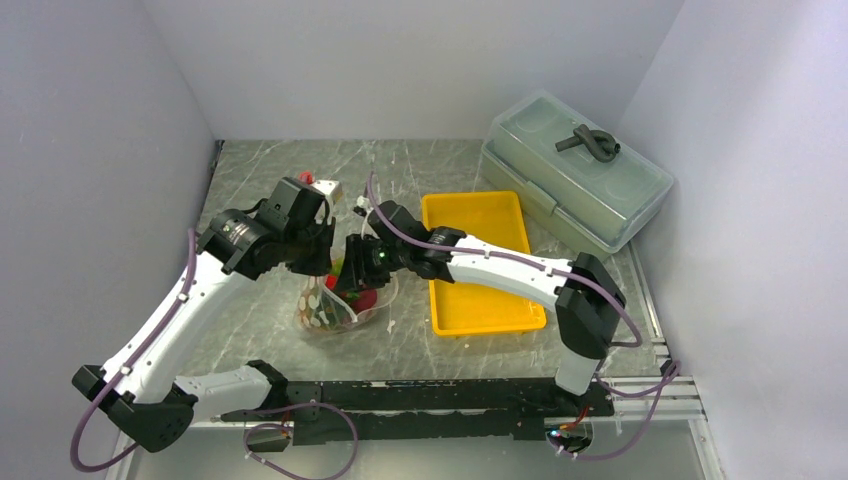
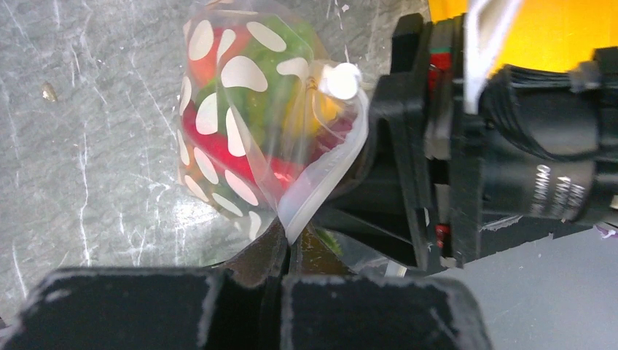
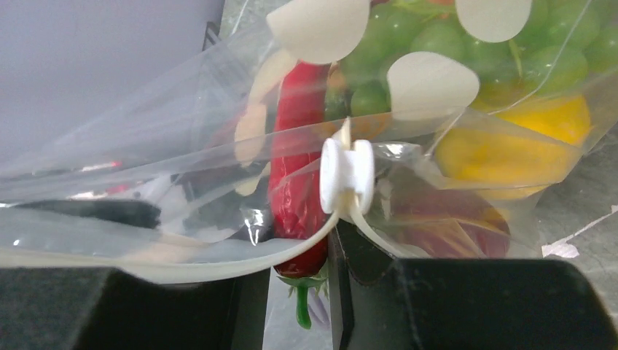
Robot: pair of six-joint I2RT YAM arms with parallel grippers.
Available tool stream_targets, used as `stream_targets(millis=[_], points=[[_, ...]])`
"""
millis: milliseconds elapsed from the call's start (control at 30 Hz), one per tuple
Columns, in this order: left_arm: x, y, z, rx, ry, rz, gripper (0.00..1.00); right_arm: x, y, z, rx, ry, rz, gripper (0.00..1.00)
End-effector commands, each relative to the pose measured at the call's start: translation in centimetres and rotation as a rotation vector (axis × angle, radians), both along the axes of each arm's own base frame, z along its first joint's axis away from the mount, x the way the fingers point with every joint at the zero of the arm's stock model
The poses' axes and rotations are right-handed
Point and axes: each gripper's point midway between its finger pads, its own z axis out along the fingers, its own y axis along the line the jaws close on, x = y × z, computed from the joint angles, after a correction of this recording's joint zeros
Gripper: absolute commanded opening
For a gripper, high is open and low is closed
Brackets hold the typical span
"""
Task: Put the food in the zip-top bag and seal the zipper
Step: Place the fake vegetable in the zipper food storage bag.
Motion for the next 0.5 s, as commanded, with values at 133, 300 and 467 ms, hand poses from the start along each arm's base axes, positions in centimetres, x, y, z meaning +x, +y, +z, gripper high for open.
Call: stream_targets(millis=[133,300,467], points=[[0.0,-1.0,1.8,-0.098,-0.062,-0.022,0.00,2.3,2.1,1.5,0.050,-0.044,-0.061,0.17],[-0.1,-0.5,1.6,-0.081,-0.069,-0.007,0.00,2.3,1.6,1.8,0.050,-0.070,-0.069,0.32],[0.0,-0.4,1.5,-0.072,-0.067,0.000,0.00,2.2,1.1,2.9,0.069,-0.100,-0.062,0.42]])
